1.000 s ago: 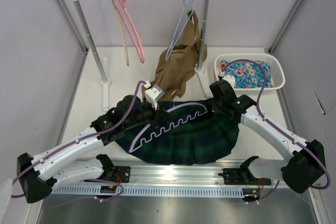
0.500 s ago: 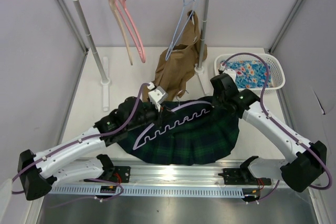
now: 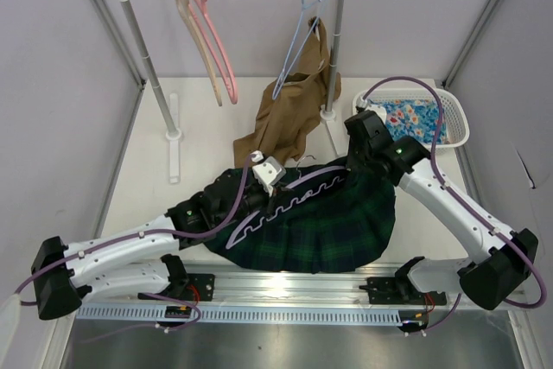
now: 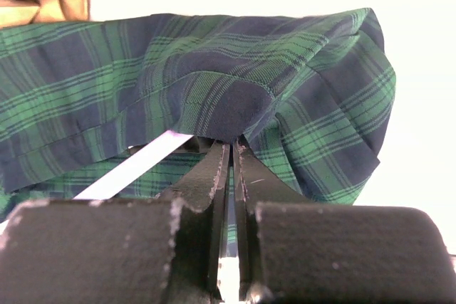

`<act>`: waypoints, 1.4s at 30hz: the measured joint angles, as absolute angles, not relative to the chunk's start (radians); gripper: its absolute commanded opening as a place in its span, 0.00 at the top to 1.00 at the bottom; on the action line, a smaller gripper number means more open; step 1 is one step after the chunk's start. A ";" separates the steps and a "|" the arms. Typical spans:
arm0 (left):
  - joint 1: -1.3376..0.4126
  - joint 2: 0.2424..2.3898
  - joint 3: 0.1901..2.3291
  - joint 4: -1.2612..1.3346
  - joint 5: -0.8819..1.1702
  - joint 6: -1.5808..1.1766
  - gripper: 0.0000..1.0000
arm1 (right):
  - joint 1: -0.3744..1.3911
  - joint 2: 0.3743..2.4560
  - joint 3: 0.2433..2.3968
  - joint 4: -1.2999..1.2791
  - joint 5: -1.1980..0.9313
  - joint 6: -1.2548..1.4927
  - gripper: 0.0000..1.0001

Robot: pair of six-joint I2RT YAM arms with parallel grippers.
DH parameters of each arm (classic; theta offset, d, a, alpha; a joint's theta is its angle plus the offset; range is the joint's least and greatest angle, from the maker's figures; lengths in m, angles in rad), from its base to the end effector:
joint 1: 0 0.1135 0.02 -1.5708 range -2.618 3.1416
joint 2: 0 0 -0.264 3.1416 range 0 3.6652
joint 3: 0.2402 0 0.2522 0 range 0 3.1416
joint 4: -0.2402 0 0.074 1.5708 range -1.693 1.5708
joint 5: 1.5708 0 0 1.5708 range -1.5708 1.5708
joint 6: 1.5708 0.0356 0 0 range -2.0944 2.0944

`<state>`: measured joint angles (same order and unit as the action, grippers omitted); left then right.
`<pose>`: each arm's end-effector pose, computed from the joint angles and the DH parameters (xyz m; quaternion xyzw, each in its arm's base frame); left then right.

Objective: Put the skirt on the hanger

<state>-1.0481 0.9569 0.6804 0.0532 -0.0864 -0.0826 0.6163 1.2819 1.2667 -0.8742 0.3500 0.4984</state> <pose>0.1158 -0.1949 0.2959 0.3386 0.7040 -0.3054 0.5444 0.2178 0.1393 0.3394 0.0034 0.9299 0.0348 0.3660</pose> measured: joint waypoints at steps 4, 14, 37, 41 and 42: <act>-1.049 0.982 0.681 0.091 -0.086 -0.062 1.00 | 0.619 1.275 1.292 -0.896 0.348 0.498 1.00; -1.039 1.009 0.677 0.173 -0.018 -0.034 1.00 | 0.636 1.259 1.341 -0.933 0.334 0.499 1.00; -0.956 1.134 0.667 0.303 0.138 -0.057 1.00 | 0.672 1.184 1.150 -0.898 0.317 0.509 0.80; -0.955 1.144 0.667 0.303 0.153 -0.062 1.00 | 0.674 1.175 1.086 -0.860 0.299 0.515 0.57; -0.955 1.147 0.667 0.304 0.157 -0.062 1.00 | 0.675 1.166 1.077 -0.851 0.294 0.512 0.55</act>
